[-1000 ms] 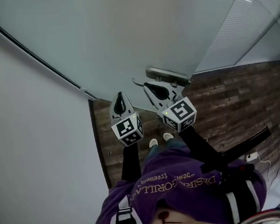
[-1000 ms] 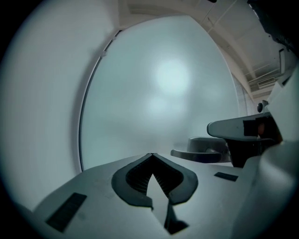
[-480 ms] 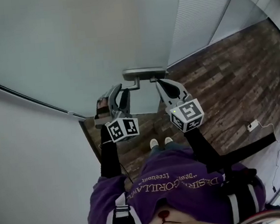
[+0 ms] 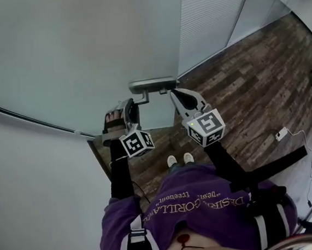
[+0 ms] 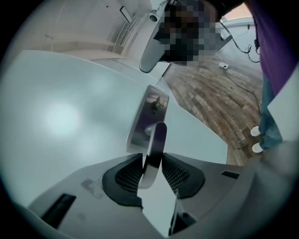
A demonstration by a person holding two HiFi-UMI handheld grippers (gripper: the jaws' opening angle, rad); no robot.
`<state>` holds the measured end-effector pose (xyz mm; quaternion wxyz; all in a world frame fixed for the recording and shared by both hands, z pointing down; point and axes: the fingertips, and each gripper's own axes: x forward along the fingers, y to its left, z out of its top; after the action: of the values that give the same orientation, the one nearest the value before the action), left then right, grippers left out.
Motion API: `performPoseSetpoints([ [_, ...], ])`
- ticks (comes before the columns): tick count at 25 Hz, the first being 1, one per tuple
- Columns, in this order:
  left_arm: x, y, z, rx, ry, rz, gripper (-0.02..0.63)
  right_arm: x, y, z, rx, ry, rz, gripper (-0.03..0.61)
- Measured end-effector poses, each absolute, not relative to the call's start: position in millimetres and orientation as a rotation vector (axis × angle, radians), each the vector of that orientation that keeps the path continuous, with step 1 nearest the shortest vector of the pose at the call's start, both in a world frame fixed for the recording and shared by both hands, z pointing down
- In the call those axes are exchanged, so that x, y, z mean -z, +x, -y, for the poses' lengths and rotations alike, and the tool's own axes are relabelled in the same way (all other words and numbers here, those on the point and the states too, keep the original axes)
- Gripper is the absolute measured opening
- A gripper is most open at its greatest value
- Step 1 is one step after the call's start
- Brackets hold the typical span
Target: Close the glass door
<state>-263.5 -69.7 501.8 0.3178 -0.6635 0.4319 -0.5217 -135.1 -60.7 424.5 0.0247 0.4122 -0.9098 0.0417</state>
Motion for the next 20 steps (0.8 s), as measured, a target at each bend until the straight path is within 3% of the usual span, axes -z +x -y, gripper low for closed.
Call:
performPoseSetpoints([
  [20, -500.7, -266.7, 88.9, 1.296, -1.832, -1.194, 0.126, -436.5, -157.5, 72.4, -0.188, 1.368, 2.770, -0.009],
])
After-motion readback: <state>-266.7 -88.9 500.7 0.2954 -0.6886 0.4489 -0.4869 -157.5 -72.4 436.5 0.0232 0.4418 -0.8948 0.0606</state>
